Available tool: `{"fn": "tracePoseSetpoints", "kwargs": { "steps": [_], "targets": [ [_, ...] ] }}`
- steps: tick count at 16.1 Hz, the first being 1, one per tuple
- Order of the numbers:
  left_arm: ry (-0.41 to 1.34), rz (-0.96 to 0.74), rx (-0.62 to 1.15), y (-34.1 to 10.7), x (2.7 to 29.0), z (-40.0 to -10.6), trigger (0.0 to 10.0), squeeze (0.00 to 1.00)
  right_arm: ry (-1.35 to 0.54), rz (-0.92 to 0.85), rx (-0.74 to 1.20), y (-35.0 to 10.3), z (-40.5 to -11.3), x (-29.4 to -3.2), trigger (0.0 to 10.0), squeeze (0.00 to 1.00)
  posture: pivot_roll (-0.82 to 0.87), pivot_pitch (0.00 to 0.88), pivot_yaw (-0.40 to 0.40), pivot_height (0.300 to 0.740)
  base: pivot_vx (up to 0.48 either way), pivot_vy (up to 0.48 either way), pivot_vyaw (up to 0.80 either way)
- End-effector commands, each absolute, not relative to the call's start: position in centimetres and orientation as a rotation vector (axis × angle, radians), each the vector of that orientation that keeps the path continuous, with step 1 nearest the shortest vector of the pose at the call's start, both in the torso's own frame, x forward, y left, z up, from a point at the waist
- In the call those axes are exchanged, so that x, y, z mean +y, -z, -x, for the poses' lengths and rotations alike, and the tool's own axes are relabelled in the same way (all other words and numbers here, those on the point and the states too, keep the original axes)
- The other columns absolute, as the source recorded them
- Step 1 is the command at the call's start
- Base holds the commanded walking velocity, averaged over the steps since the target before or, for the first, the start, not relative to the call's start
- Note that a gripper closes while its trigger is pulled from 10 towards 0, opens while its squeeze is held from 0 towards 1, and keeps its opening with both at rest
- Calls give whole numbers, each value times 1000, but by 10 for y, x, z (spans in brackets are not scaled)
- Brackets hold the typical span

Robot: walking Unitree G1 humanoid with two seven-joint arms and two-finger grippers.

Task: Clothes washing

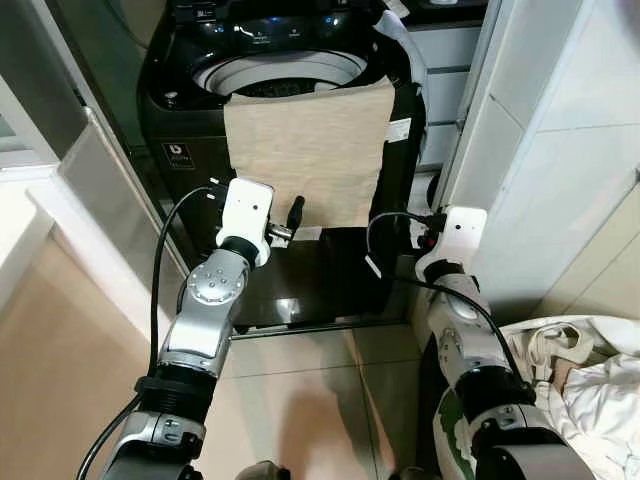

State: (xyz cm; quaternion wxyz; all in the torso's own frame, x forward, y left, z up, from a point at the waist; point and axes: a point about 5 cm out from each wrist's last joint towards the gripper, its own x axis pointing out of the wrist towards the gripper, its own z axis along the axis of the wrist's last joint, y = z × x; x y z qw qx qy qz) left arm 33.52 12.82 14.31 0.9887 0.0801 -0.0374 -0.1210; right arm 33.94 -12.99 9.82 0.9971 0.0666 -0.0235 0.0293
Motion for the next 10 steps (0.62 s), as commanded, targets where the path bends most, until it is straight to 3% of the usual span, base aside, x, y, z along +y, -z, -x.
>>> {"fn": "tracePoseSetpoints", "kwargs": {
  "steps": [1,10],
  "targets": [
    [208,-120,-91,-145,134,-334,10000,0,-84,-125,-70,-106,-344,-123,10000,0,-40,0,54,731,0,0,0],
    [188,-26,-70,-138,121,-338,10000,0,-139,-76,-47,-106,-349,-124,10000,0,-59,0,16,731,0,0,0]
  ]
}}
